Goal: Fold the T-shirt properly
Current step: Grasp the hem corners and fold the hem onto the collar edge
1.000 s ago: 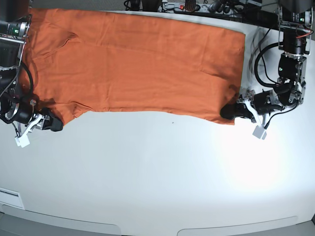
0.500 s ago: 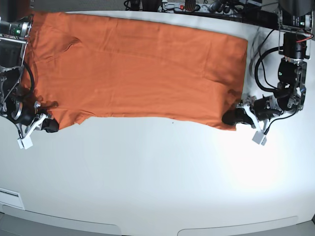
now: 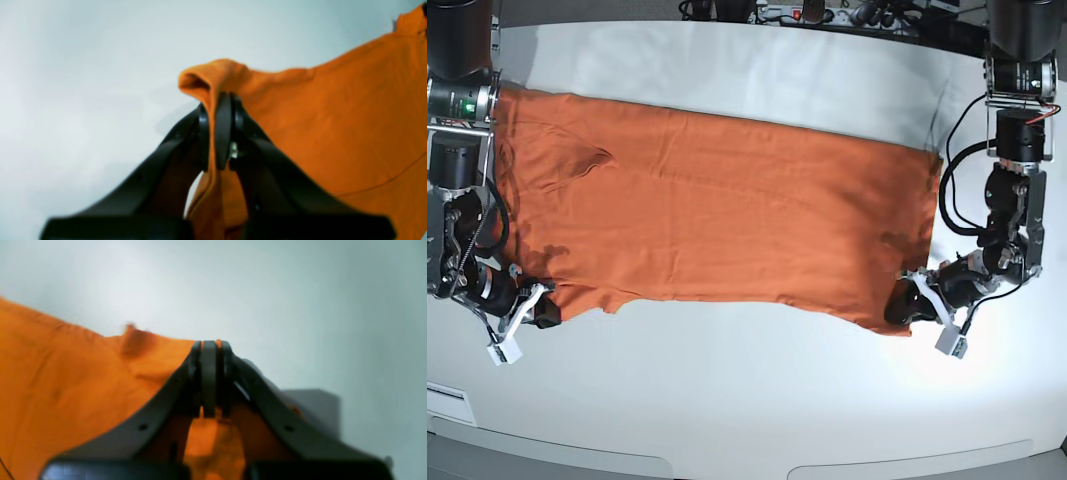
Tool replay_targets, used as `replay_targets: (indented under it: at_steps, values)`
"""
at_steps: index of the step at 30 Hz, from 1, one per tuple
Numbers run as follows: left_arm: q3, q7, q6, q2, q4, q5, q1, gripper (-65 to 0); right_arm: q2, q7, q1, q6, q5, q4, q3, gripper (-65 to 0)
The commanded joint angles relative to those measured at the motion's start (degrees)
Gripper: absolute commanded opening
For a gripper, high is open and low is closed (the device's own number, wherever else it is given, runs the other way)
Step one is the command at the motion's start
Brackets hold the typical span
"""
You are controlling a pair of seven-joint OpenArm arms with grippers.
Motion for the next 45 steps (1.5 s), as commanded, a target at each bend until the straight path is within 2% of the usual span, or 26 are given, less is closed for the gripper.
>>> replay_targets:
  at_steps: [1,4,7,9,14,20,30,33,36,42,45]
  values:
    - [-0.37,-2.36,-0.39,0.20,0.37,-0.26,-2.82,-65.0,1.01,2.03,3.10,0.32,-0.28,0.81,-1.05,-65.0]
    - [-0.37,-3.96,-0.39,2.54,-2.43,1.90,-5.97,-65.0,1.03,3.34,6.08,-0.98,-3.58,0.81,-4.04,-65.0]
    - [-0.37,-4.42,-0.63,4.24,-7.21,2.36,-10.16,-65.0,1.03,4.09,8.33,-2.47,-4.74,0.81,-4.31,-65.0]
    - [-0.37,-4.20,-2.58,4.96,-10.62,2.27,-13.09,-65.0,1.05,3.98,9.44,-2.56,-4.72,0.81,-4.31,-65.0]
    - [-0.39,3.23,-6.46,4.85,-12.83,-3.52,-16.44,-65.0,1.42,2.43,10.71,-0.37,-3.48,0.81,-4.31,-65.0]
    - [-0.39,12.37,-6.46,3.10,-12.76,-13.29,-14.78,-65.0,2.51,-4.04,9.90,0.32,4.00,0.81,-4.31,-65.0]
    - [-0.39,16.31,-6.46,-3.10,-12.50,-22.77,-10.62,-65.0,7.89,-12.13,9.90,0.32,15.87,0.81,-4.26,-65.0]
    - [-0.39,19.89,-6.46,-4.61,-12.04,-26.67,-10.64,-65.0,8.81,-14.19,9.22,0.32,18.45,0.83,-4.26,-65.0]
    - [-0.39,25.03,-6.46,-5.51,-11.56,-31.15,-10.64,-65.0,9.22,-16.35,7.13,0.32,20.26,1.11,-4.26,-65.0]
    - [-0.37,26.36,-6.46,-6.32,-11.56,-32.65,-10.62,-65.0,10.67,-17.14,0.96,0.32,21.07,5.92,-4.26,-65.0]
    - [-0.39,30.38,-6.46,-6.49,-11.56,-36.26,-10.64,-65.0,11.69,-17.79,-1.75,0.32,21.05,9.53,-4.26,-65.0]
